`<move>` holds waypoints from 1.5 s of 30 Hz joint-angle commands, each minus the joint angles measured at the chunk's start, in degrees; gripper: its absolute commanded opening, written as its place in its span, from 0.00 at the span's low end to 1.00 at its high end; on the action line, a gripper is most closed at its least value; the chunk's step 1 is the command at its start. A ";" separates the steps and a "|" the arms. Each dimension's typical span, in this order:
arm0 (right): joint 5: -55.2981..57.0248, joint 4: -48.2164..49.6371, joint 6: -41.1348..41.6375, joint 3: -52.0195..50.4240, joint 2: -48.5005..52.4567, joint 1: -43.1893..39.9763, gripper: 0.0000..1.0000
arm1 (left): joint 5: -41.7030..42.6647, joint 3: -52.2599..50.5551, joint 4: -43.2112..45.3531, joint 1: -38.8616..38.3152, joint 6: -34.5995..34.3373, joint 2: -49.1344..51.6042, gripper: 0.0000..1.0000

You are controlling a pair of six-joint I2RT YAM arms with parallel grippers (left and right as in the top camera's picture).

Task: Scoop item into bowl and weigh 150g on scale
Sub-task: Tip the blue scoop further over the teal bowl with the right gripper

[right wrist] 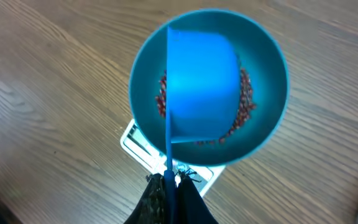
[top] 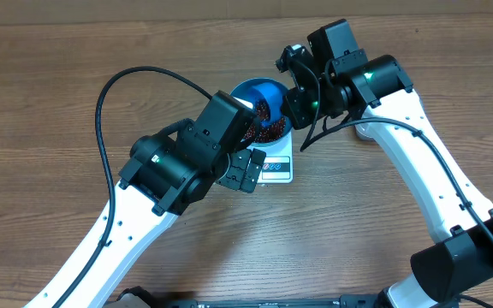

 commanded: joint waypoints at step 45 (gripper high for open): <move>1.92 1.49 4.74 1.49 -1.38 -0.61 0.04 | -0.33 1.16 -0.02 0.09 1.11 0.09 1.00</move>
